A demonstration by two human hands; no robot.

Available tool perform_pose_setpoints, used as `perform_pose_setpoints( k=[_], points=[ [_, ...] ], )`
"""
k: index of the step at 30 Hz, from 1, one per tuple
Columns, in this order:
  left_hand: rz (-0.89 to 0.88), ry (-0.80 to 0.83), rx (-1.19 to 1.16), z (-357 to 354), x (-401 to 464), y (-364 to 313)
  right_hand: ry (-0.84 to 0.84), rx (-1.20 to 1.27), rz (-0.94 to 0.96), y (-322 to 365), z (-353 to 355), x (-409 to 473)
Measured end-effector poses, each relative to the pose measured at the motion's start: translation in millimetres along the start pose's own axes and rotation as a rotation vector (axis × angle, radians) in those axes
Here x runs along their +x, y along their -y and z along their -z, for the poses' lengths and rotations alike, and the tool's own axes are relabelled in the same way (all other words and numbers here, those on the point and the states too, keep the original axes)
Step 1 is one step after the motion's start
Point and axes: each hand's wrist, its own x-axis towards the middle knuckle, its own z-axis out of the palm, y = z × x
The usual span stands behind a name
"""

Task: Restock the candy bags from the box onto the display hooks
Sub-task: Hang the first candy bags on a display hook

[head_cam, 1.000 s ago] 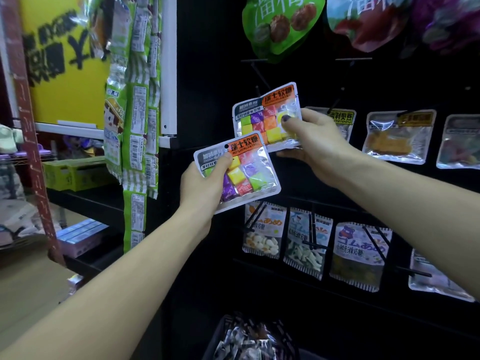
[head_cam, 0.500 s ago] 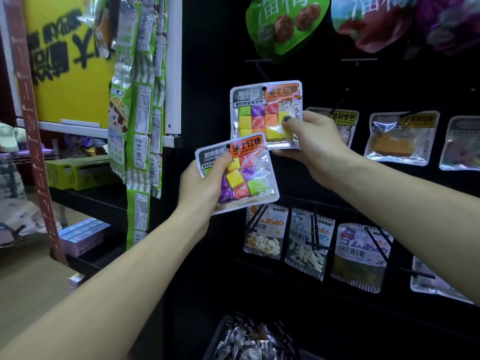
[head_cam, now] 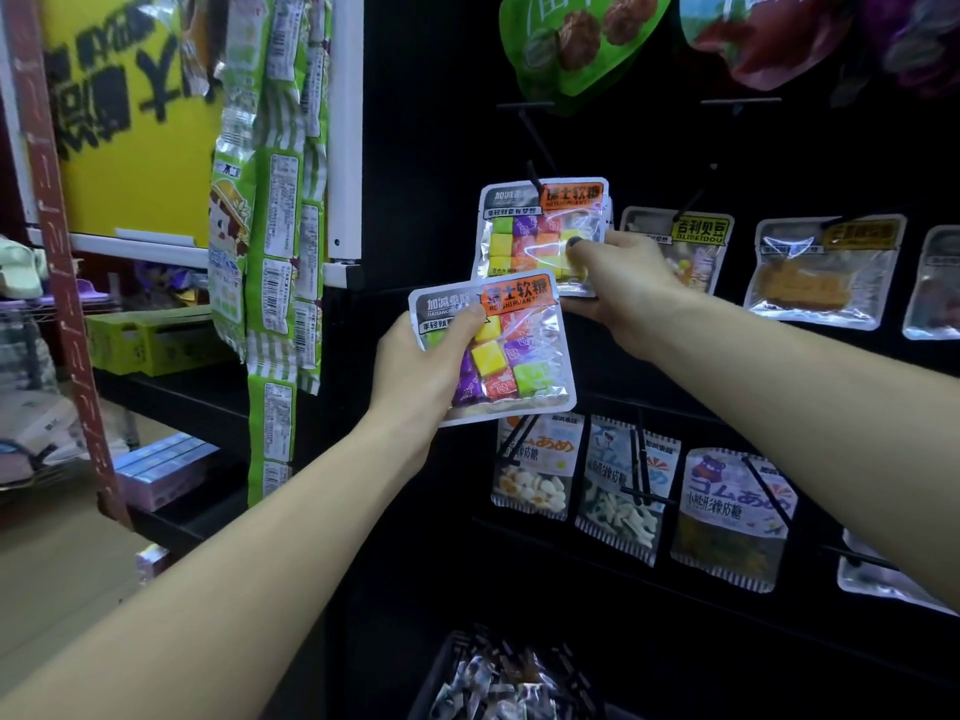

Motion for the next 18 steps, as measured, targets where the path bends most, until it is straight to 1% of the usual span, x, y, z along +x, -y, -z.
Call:
perform_pose_setpoints(
  k=[6, 10, 12, 15, 18],
  points=[
    [-0.009, 0.019, 0.028, -6.0, 6.4, 10.9, -0.102, -0.003, -0.130, -3.9, 0.3, 37.8],
    [-0.012, 0.019, 0.029, -10.9, 12.7, 17.6, -0.157, -0.067, -0.163, -15.2, -0.6, 50.6],
    [-0.005, 0.015, 0.032, -12.9, 16.3, 20.2, -0.179, -0.057, -0.148, -20.3, -0.4, 55.3],
    [0.004, 0.007, 0.036, -15.4, 19.7, 22.5, -0.164, -0.065, -0.152, -27.1, 1.0, 51.4],
    [0.014, 0.005, 0.047, -19.0, 21.2, 20.8, -0.171, -0.167, -0.208, -34.1, 8.9, 40.5]
  ],
)
